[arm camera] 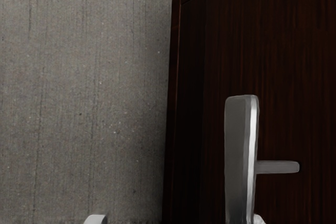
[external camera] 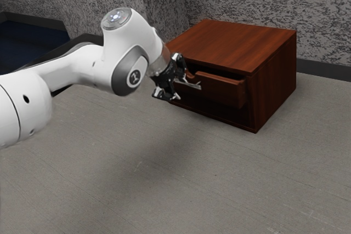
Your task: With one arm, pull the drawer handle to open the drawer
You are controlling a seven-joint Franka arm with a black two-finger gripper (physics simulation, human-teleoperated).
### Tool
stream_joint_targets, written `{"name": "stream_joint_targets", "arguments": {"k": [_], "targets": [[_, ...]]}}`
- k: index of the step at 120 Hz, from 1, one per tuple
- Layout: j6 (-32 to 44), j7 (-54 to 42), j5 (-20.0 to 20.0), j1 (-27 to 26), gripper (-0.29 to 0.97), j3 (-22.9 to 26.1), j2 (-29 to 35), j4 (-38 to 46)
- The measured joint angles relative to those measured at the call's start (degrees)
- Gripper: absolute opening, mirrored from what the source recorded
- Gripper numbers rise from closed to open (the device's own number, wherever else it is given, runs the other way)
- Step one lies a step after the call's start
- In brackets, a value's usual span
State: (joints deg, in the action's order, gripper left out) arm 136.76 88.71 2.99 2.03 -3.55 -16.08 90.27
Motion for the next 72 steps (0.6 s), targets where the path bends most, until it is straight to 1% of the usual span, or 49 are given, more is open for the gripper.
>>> {"name": "stream_joint_targets", "arguments": {"k": [23,56,72], "targets": [[-3.54,-0.17,-1.89,-0.36,0.22,-0.36,1.2,0.51],[-6.93,-0.2,-3.07,-0.24,0.19,-0.42,2.87,1.84],[-7.9,-0.06,-3.49,-0.28,0.19,-0.64,4.47,3.89]]}}
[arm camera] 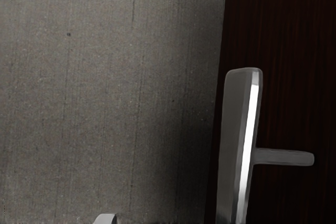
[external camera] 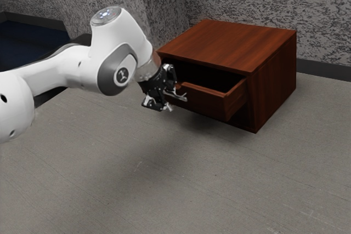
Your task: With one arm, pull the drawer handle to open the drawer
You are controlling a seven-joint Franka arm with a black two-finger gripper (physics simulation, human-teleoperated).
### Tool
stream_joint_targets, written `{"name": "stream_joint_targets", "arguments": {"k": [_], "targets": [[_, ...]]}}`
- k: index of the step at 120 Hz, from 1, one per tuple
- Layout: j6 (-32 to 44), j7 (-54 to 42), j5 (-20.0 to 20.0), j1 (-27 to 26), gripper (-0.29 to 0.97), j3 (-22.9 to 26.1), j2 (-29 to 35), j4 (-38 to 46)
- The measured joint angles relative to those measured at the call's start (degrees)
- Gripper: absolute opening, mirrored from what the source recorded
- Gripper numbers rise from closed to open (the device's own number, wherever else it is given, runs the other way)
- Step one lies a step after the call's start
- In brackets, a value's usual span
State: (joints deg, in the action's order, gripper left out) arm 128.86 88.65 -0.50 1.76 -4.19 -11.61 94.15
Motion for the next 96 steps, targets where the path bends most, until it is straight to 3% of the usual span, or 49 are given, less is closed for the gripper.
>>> {"name": "stream_joint_targets", "arguments": {"k": [96], "targets": [[-0.75,3.01,-0.29,0.09,0.21,-0.47,18.03,19.54]]}}
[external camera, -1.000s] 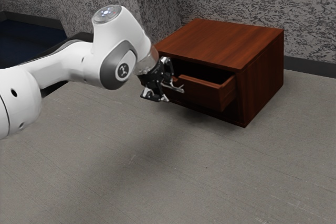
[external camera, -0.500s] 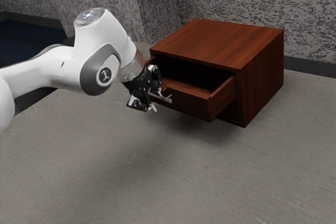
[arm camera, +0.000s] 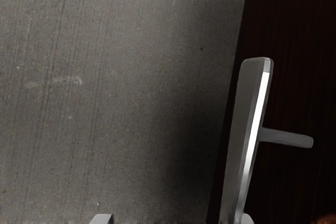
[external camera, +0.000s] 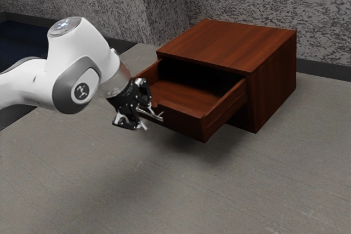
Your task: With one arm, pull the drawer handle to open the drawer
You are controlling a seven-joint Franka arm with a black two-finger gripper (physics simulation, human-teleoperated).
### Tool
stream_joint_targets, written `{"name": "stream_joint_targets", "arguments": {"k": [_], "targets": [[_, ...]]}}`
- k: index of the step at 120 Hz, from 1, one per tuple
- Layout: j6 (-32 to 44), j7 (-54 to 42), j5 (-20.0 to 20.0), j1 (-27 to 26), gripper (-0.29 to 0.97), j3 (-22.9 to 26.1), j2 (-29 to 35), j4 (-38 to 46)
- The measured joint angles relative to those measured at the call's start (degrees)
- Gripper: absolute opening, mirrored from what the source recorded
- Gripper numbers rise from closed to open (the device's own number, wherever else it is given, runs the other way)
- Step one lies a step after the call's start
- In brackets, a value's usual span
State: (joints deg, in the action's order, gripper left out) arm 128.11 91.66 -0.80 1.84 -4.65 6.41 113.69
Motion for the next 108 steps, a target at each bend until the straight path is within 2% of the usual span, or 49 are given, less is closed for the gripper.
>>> {"name": "stream_joint_targets", "arguments": {"k": [22,62,108], "targets": [[-0.14,0.55,0.05,-0.09,0.2,-0.01,1.01,1.32],[-1.06,1.13,-0.07,-0.22,0.12,0.08,2.18,2.63],[-1.66,1.51,0.16,-0.36,0.24,-0.04,2.18,1.05]]}}
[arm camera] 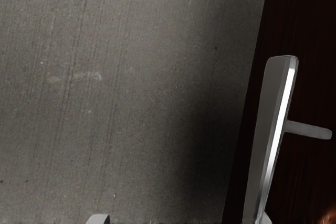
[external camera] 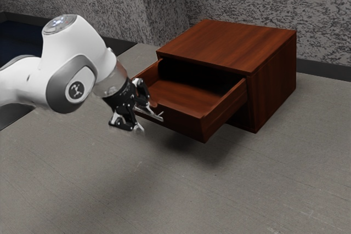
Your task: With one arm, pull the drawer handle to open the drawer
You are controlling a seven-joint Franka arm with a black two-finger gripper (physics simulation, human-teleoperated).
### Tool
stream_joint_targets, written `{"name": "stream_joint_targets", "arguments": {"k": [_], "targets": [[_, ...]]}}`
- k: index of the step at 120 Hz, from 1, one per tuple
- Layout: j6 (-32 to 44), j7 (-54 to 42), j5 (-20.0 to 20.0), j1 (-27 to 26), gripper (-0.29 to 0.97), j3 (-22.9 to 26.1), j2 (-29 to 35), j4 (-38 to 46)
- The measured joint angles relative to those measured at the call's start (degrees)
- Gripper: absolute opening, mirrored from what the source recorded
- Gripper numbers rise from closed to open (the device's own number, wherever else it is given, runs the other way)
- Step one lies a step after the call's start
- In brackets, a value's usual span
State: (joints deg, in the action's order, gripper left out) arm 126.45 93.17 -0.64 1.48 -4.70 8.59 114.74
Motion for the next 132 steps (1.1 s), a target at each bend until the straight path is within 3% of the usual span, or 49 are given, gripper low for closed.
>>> {"name": "stream_joint_targets", "arguments": {"k": [20,35,52,74,105,132], "targets": [[-1.0,0.12,0.27,-0.17,0.28,0.54,-0.25,-3.03],[-2.15,0.13,0.34,-0.14,0.44,1.93,-0.34,-5.16],[-10.87,-0.84,0.81,-0.49,0.55,8.02,-0.17,-16.12],[-22.37,-21.9,0.86,0.43,0.61,3.93,-1.22,-25.51],[-31.49,-47.75,-0.13,0.39,0.64,1.69,-1.68,-27.12],[-35.66,-64.14,0.68,0.35,0.65,0.5,-2.41,-27.3]]}}
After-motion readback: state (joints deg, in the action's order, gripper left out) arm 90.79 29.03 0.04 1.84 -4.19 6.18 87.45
